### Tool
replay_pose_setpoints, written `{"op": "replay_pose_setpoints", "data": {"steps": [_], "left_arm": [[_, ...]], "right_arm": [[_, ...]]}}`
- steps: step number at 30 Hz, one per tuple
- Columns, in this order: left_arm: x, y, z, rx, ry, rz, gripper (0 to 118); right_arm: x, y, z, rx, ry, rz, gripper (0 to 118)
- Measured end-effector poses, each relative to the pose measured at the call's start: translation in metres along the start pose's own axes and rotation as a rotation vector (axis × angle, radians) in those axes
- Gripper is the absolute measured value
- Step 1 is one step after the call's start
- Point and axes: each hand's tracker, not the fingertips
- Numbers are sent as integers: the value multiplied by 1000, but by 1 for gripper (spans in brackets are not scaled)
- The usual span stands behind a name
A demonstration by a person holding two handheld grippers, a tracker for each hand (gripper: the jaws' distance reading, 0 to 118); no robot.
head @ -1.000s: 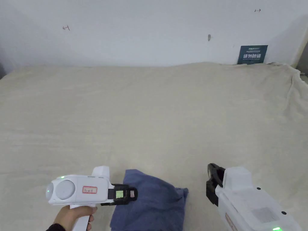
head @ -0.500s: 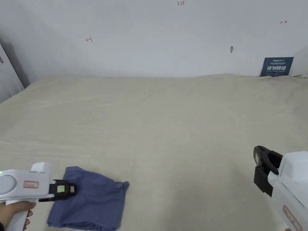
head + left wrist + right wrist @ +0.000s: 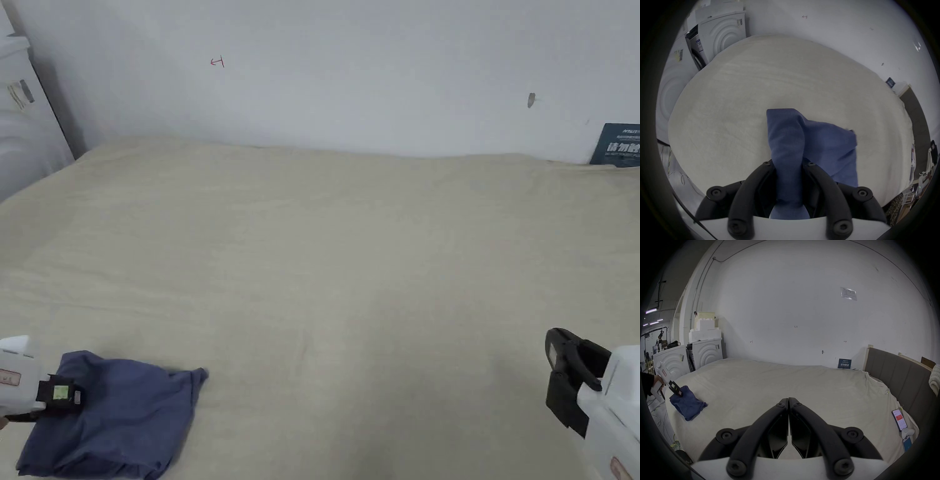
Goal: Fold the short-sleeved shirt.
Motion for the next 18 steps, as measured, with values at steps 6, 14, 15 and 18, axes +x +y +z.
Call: {"op": "replay_pose_setpoints", "data": {"steps": [6, 14, 15, 18], "left_arm": [[0, -4, -11, 2, 67, 93, 41], [18, -5, 43, 181, 123, 73, 106], [18, -4, 52, 203, 120, 67, 106], [35, -5, 86, 310, 109, 39, 105]], "right_arm": [[1, 1, -2, -7, 9, 0, 0], [0, 13, 14, 17, 24, 0, 0], [0, 15, 18, 22, 25, 0, 0], [1, 20, 27, 42, 26, -3, 0]]}}
